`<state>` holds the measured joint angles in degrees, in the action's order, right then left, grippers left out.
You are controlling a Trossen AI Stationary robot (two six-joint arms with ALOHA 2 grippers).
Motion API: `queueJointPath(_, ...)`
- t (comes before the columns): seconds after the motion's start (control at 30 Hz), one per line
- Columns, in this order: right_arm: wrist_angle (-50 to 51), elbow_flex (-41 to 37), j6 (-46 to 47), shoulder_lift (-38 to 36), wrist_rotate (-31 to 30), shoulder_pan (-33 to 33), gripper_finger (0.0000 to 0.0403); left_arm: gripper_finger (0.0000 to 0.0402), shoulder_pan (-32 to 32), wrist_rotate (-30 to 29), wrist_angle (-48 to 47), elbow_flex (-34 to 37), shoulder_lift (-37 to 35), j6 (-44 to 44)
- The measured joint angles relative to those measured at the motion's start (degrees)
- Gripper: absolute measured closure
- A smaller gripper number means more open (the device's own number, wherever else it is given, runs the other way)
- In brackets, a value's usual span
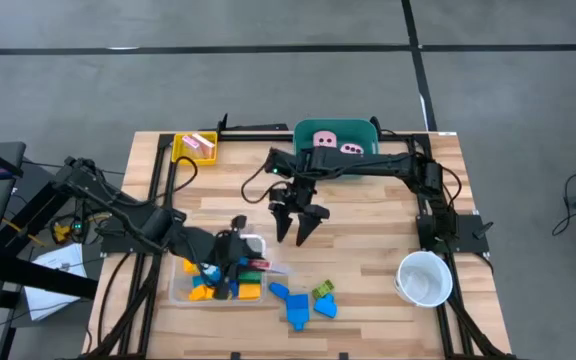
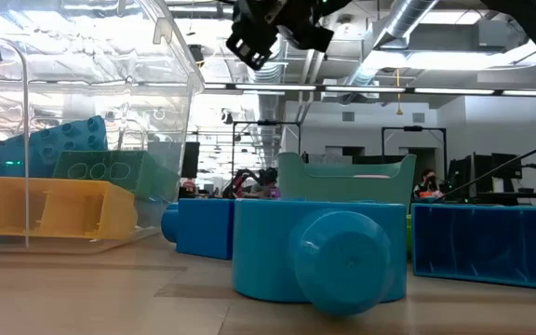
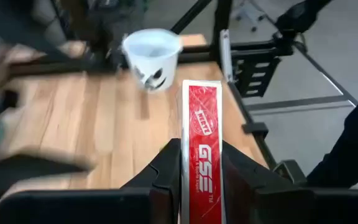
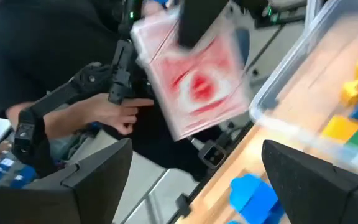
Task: Pick & Place Toys
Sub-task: Put the red playing card into the yellow bin
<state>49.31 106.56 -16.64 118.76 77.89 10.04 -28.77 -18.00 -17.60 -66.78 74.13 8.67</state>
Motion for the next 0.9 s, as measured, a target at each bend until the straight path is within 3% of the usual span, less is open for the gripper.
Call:
queueJointPath(0.33,22.16,-0.02,-13.44,0.0,-9.91,-0.75,0.0053,0.0339,-4.78,-11.6,-20.5,-0.03,-7.51,17.62)
queueJointPath(0.53,37.16,-0.03,-22.89,-0.02,-16.78,-2.7,0.0053,0.0339,-5.02,-17.82,-35.91,-0.07,-9.2,33.86)
queueJointPath(0.7,38.77,-2.48,-23.0,-0.09,-17.96,-5.28,0.0053,0.0339,-2.84,-24.65,-44.03,-0.02,-9.34,46.69)
queueJointPath(0.9,34.2,-7.07,-21.54,-0.09,-16.1,-9.0,0.0053,0.0339,5.3,-28.73,-43.98,-0.02,-9.34,49.52)
